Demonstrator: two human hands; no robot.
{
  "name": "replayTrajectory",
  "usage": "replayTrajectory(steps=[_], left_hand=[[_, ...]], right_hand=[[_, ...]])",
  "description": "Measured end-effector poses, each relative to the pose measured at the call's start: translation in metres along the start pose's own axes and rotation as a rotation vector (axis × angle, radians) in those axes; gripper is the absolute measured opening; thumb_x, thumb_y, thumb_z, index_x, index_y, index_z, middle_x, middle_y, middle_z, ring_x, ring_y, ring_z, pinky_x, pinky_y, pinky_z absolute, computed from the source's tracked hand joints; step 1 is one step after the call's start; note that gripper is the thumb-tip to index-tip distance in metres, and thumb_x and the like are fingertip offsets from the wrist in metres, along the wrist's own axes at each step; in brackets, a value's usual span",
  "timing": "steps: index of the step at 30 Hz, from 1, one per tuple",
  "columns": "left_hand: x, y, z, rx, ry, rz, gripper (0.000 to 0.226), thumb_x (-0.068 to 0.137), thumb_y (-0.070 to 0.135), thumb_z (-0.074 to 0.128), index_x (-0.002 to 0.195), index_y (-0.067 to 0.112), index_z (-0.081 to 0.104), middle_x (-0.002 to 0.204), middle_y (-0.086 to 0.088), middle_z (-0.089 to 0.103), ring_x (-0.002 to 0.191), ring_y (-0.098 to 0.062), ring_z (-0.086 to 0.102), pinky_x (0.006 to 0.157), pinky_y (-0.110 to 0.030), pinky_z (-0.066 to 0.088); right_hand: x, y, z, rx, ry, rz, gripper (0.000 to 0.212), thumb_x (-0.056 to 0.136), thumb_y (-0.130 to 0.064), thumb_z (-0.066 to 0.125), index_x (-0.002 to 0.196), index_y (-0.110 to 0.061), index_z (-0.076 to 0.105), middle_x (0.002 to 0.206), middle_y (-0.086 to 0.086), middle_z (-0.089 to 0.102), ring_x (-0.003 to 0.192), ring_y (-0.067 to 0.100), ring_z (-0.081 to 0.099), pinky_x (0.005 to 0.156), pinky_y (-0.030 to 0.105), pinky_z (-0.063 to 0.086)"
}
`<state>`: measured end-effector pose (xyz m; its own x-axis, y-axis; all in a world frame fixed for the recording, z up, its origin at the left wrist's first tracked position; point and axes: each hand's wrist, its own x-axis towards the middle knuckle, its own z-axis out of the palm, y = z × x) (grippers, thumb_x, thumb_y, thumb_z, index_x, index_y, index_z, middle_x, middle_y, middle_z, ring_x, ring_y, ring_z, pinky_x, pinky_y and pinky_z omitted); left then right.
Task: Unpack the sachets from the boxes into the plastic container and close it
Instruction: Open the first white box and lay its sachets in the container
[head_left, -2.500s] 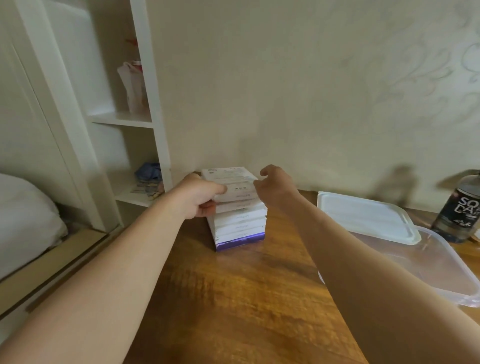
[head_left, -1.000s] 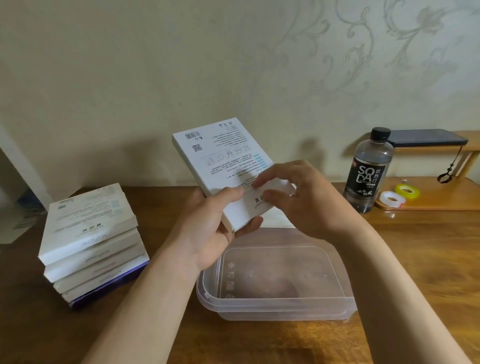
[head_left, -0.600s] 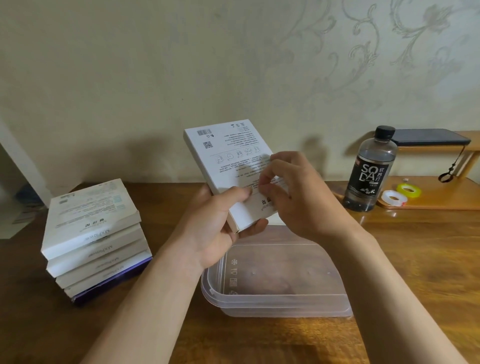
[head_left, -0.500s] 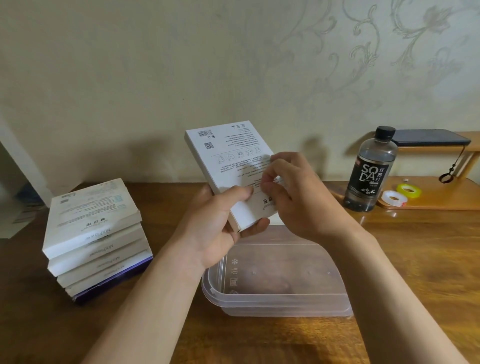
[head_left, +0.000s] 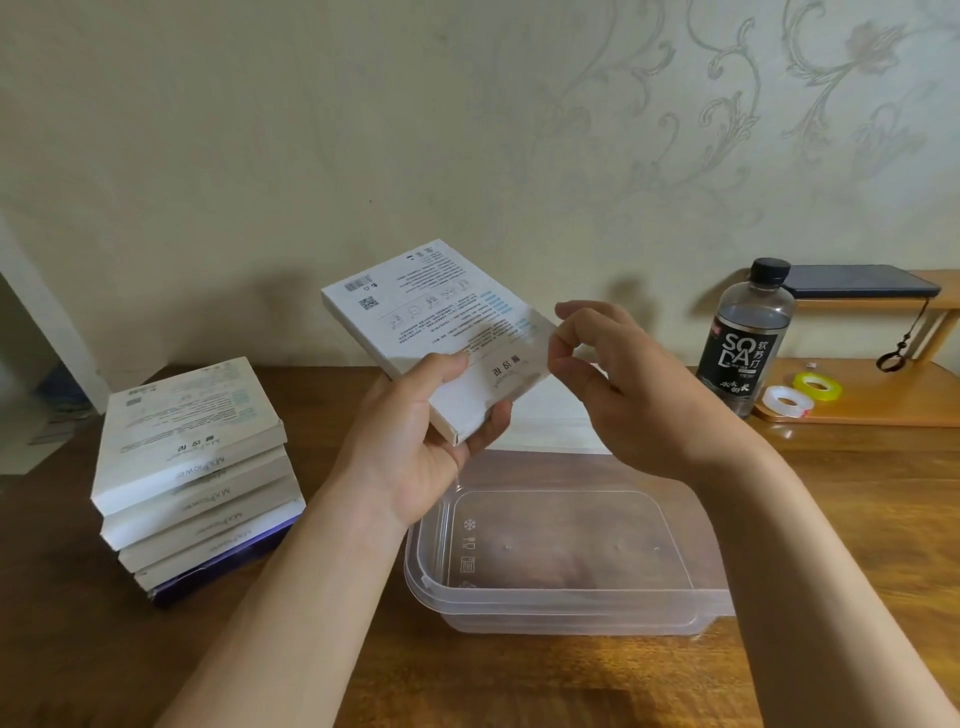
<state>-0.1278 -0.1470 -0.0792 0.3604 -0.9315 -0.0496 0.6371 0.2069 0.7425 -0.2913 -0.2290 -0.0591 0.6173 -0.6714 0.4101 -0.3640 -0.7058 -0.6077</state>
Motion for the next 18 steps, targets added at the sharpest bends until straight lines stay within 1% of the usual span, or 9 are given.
replayTrajectory(steps=[4, 5, 7, 9, 11, 12, 15, 18], left_hand=[[0.0013, -0.0001, -0.0018, -0.019, 0.002, 0.013, 0.038, 0.095, 0.005, 0.061, 0.127, 0.025, 0.063, 0.120, -0.014, 0.072, 0.113, -0.034, 0.068, 0.056, -0.032, 0.058], [0.0016, -0.0004, -0.0021, -0.020, 0.002, 0.014, 0.039, 0.095, 0.005, 0.061, 0.128, 0.026, 0.063, 0.122, -0.014, 0.071, 0.113, -0.034, 0.068, 0.057, -0.032, 0.058], [0.0021, -0.0007, -0.0017, -0.024, -0.008, 0.010, 0.037, 0.095, 0.004, 0.060, 0.126, 0.025, 0.063, 0.119, -0.014, 0.073, 0.112, -0.034, 0.068, 0.057, -0.032, 0.058], [0.0024, -0.0006, -0.0014, -0.029, -0.011, -0.001, 0.034, 0.096, 0.004, 0.059, 0.122, 0.024, 0.064, 0.115, -0.014, 0.074, 0.108, -0.033, 0.070, 0.056, -0.032, 0.058], [0.0027, -0.0006, -0.0019, -0.039, -0.005, -0.009, 0.032, 0.096, 0.004, 0.059, 0.120, 0.024, 0.065, 0.112, -0.014, 0.075, 0.107, -0.034, 0.070, 0.055, -0.031, 0.058], [0.0030, -0.0006, -0.0023, -0.046, -0.001, -0.010, 0.032, 0.096, 0.004, 0.059, 0.120, 0.024, 0.065, 0.111, -0.014, 0.075, 0.107, -0.034, 0.070, 0.055, -0.031, 0.058], [0.0034, -0.0002, -0.0033, -0.061, 0.008, -0.011, 0.032, 0.096, 0.004, 0.059, 0.120, 0.024, 0.065, 0.109, -0.015, 0.075, 0.106, -0.035, 0.070, 0.054, -0.030, 0.058], [0.0042, -0.0003, -0.0042, -0.070, 0.010, -0.006, 0.032, 0.096, 0.004, 0.059, 0.121, 0.023, 0.064, 0.104, -0.014, 0.077, 0.106, -0.035, 0.070, 0.054, -0.030, 0.058]], right_hand=[[-0.0009, 0.0012, -0.0037, 0.027, -0.027, -0.017, 0.014, 0.101, -0.016, 0.054, 0.091, -0.026, 0.055, 0.131, -0.008, 0.050, 0.117, 0.014, 0.054, 0.102, 0.032, 0.045], [-0.0011, 0.0017, -0.0045, 0.042, -0.036, -0.021, 0.016, 0.101, -0.015, 0.054, 0.090, -0.027, 0.054, 0.132, -0.006, 0.051, 0.120, 0.014, 0.054, 0.105, 0.036, 0.044], [-0.0010, 0.0028, -0.0058, 0.067, -0.052, -0.024, 0.019, 0.101, -0.014, 0.053, 0.088, -0.028, 0.054, 0.135, -0.003, 0.052, 0.128, 0.012, 0.050, 0.108, 0.040, 0.043], [-0.0012, 0.0035, -0.0068, 0.093, -0.059, -0.016, 0.020, 0.101, -0.015, 0.053, 0.087, -0.029, 0.054, 0.137, -0.002, 0.054, 0.130, 0.010, 0.049, 0.109, 0.039, 0.043], [-0.0021, 0.0025, -0.0077, 0.114, -0.067, 0.011, 0.018, 0.102, -0.018, 0.052, 0.087, -0.028, 0.055, 0.141, -0.004, 0.054, 0.125, 0.007, 0.054, 0.108, 0.033, 0.043], [-0.0026, 0.0022, -0.0081, 0.122, -0.070, 0.018, 0.017, 0.102, -0.018, 0.052, 0.088, -0.027, 0.056, 0.142, -0.004, 0.054, 0.125, 0.004, 0.053, 0.107, 0.029, 0.042], [-0.0038, 0.0029, -0.0100, 0.143, -0.082, 0.006, 0.014, 0.102, -0.015, 0.051, 0.093, -0.021, 0.059, 0.141, -0.005, 0.056, 0.136, -0.004, 0.042, 0.110, 0.026, 0.039], [-0.0042, 0.0051, -0.0109, 0.182, -0.089, -0.007, 0.011, 0.102, -0.013, 0.052, 0.096, -0.015, 0.061, 0.136, -0.005, 0.059, 0.137, -0.012, 0.035, 0.111, 0.024, 0.037]])
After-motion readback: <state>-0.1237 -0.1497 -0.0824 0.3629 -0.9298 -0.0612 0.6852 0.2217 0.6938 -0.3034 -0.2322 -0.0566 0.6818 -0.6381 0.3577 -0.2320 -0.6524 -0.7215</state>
